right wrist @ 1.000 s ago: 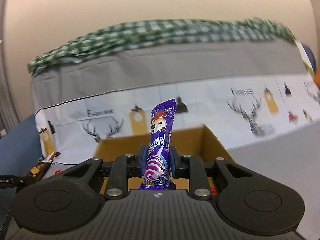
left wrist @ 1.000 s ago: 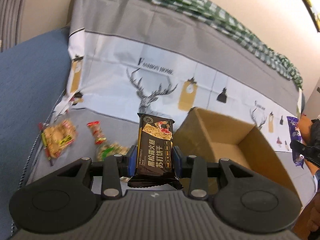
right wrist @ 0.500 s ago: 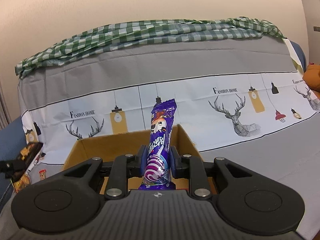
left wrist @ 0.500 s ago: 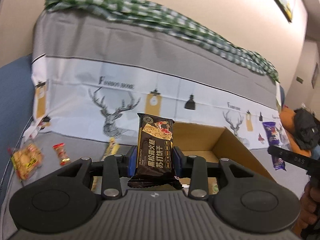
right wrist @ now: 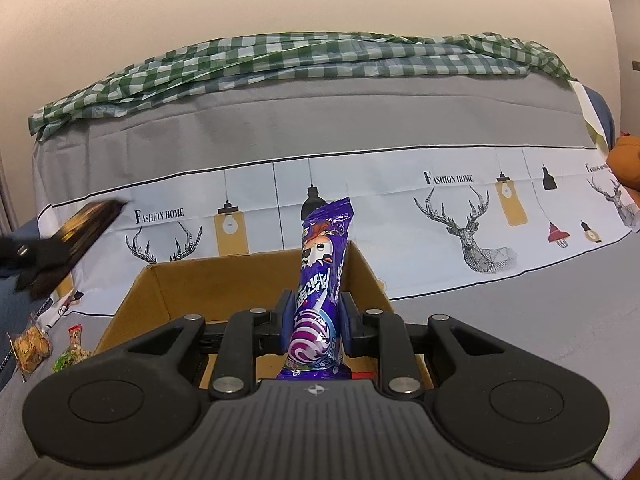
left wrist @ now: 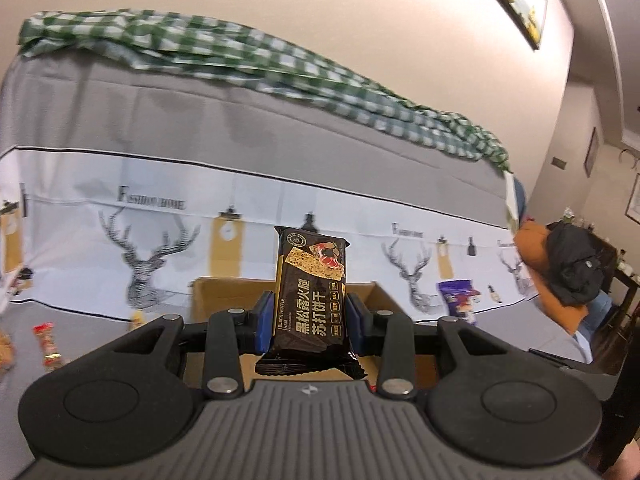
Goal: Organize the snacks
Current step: 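Lift both held snacks and carry them over the cardboard box, then open both tools to drop the candy bar and cracker pack into the box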
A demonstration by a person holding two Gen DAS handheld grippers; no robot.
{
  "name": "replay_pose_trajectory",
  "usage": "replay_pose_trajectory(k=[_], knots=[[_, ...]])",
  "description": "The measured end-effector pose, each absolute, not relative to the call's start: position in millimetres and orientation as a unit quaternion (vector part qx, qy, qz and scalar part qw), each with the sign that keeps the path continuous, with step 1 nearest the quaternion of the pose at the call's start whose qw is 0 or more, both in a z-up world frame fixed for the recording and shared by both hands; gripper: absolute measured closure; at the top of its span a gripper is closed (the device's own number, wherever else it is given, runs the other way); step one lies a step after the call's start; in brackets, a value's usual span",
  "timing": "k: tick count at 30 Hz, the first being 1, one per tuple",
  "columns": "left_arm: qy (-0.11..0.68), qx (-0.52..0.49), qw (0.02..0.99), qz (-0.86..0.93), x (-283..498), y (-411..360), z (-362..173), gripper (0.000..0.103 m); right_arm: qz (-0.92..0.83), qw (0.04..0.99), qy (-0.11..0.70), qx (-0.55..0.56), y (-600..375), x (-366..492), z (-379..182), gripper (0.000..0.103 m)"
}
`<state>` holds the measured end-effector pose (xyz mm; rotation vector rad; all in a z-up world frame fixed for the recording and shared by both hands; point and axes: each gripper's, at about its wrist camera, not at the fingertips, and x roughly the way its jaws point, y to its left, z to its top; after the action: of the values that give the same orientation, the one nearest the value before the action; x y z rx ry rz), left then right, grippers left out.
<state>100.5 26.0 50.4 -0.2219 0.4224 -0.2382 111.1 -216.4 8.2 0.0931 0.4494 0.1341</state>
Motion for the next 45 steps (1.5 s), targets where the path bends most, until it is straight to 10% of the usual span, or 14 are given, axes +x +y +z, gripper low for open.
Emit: replay_pose_trajectory(k=[45], knots=[[0.238, -0.079, 0.954, -0.161, 107.8, -6.2, 14.5, 0.062, 0.066, 0.97, 0.231, 0.026, -205.8, 119.0, 2.4, 0.079]])
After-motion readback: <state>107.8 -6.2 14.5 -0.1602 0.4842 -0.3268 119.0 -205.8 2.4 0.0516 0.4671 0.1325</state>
